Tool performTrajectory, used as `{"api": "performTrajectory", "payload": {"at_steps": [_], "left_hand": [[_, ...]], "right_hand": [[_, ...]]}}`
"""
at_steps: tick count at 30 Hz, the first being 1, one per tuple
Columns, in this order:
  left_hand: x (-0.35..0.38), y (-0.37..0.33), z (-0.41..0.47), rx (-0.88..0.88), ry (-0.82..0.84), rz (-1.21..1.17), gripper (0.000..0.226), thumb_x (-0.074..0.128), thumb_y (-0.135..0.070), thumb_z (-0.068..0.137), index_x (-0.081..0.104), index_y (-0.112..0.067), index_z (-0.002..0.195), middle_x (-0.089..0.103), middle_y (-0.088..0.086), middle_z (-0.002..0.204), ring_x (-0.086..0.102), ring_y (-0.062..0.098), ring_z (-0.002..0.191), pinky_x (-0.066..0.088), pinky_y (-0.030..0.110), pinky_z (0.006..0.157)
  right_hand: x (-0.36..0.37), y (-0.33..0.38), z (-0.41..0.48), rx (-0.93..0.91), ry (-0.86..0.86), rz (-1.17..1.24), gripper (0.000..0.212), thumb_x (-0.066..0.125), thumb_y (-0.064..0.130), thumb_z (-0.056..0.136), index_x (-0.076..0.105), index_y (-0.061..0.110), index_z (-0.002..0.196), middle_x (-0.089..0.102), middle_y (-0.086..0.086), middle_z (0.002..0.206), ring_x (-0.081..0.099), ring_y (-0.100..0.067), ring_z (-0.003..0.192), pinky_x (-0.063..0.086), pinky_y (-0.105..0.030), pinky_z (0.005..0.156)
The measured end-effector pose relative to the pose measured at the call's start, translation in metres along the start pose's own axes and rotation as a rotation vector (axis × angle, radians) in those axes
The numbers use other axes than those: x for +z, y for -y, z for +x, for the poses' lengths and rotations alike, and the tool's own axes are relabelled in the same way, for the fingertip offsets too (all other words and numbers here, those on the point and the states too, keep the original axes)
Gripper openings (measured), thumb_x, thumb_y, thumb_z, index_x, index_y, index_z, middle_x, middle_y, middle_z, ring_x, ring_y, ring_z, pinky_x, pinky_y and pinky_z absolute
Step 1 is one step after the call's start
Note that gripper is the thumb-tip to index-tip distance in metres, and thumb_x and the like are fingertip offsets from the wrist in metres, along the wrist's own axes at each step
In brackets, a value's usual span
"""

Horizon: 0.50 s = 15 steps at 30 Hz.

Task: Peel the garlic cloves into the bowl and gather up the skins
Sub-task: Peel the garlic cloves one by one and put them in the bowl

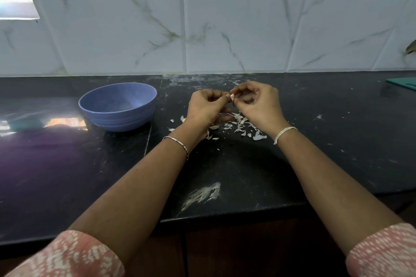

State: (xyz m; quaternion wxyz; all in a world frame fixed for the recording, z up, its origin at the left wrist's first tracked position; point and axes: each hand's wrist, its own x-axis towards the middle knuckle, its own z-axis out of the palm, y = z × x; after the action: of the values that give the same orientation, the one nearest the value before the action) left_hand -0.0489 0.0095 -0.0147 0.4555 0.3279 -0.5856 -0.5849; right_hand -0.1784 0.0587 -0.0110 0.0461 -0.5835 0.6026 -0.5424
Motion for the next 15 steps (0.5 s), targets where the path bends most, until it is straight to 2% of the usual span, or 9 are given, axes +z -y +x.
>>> {"api": "performTrajectory", "payload": {"at_steps": [4,7,10,13,15], "left_hand": [[0.0002,-0.0011,0.0006,0.040,-0.024,0.056,0.006,0.064,-0.007,0.092,0.068,-0.003,0.091,0.067,0.009,0.080,0.066,0.011,0.058,0.059,0.029,0.057],[-0.0014,-0.0015,0.0018,0.064,-0.038,0.081,0.008,0.063,-0.006,0.091,0.068,-0.006,0.084,0.067,0.007,0.077,0.066,0.013,0.055,0.061,0.032,0.061],[-0.0023,-0.0019,0.0025,0.055,-0.033,0.064,0.010,0.064,-0.005,0.091,0.067,-0.008,0.082,0.068,0.006,0.077,0.063,0.012,0.053,0.060,0.031,0.059],[-0.0012,-0.0009,0.0031,0.028,-0.022,0.053,0.007,0.063,-0.010,0.094,0.065,-0.006,0.088,0.067,0.009,0.082,0.061,0.010,0.051,0.058,0.027,0.053],[-0.0004,-0.0011,0.0028,-0.005,-0.004,0.040,0.010,0.061,-0.013,0.096,0.063,-0.003,0.097,0.067,0.008,0.083,0.060,0.010,0.050,0.057,0.026,0.050]], "right_hand": [[0.0011,0.0000,-0.0003,-0.001,0.002,0.014,0.015,0.073,0.003,0.079,0.072,0.018,0.085,0.072,0.004,0.078,0.071,-0.011,0.070,0.059,-0.027,0.073],[0.0013,0.0010,-0.0007,-0.003,0.003,0.025,0.014,0.073,0.004,0.078,0.073,0.016,0.085,0.071,0.008,0.076,0.071,-0.010,0.069,0.057,-0.024,0.072],[0.0011,0.0008,-0.0004,0.027,0.014,0.077,0.013,0.074,0.002,0.079,0.073,0.014,0.085,0.072,0.007,0.079,0.072,-0.015,0.069,0.058,-0.027,0.072],[0.0007,0.0023,-0.0005,0.058,0.027,0.180,0.016,0.076,0.000,0.079,0.071,0.014,0.084,0.074,0.001,0.085,0.072,-0.018,0.071,0.060,-0.032,0.076],[-0.0004,0.0046,-0.0007,0.082,0.031,0.260,0.015,0.077,-0.002,0.078,0.071,0.010,0.085,0.074,-0.002,0.085,0.073,-0.015,0.073,0.059,-0.029,0.075]]}}
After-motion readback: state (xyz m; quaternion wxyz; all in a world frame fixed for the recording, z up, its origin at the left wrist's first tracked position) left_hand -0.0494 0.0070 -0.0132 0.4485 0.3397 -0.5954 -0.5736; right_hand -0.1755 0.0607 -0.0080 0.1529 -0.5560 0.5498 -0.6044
